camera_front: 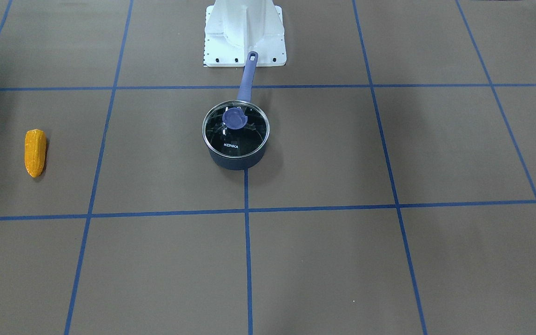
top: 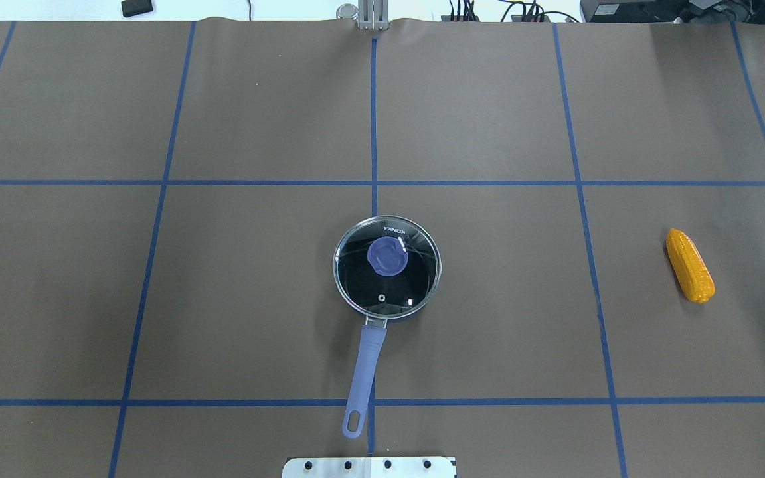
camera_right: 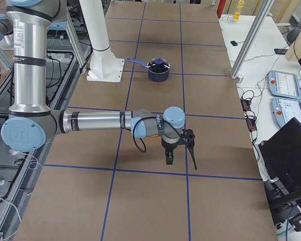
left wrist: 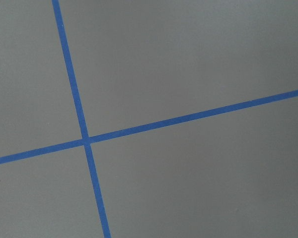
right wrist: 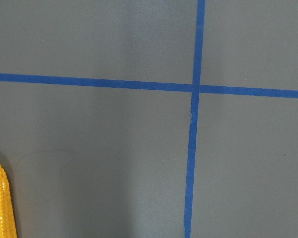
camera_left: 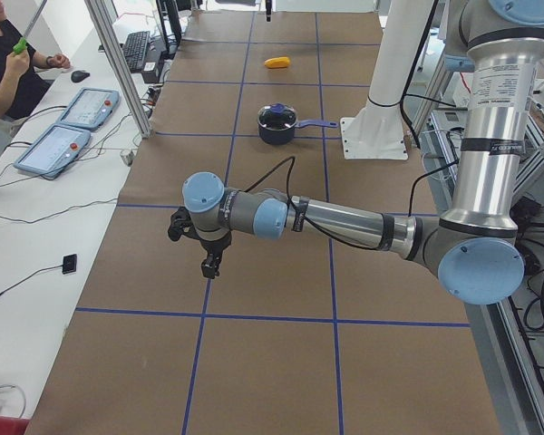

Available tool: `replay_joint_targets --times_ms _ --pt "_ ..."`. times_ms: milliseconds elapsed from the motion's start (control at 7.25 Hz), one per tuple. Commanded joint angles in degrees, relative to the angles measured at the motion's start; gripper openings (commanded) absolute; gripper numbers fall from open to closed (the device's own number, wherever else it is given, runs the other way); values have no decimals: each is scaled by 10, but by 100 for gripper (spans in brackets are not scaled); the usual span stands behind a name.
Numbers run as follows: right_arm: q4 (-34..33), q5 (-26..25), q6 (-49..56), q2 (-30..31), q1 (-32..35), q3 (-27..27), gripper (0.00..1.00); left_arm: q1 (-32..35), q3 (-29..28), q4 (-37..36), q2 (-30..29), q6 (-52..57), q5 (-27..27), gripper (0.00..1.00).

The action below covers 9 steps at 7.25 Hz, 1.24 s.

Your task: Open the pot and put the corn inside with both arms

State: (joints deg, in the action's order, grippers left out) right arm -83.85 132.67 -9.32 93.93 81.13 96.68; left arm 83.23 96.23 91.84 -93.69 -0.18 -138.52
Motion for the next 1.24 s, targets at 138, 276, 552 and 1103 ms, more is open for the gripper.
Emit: replay_joint_targets --times_ms 138,276,552,1103 --pt "1 0 1 -9 0 0 100 -2 1 -1 -7 -1 0 100" --pt "1 0 1 -16 0 2 100 -3 1 -7 -29 -3 1 100" --pt "2 -2 3 -37 -7 17 100 -36 0 -11 -84 -91 3 100" --pt "3 4 -26 -33 -75 43 100 -143 -1 -63 -225 -294 19 99"
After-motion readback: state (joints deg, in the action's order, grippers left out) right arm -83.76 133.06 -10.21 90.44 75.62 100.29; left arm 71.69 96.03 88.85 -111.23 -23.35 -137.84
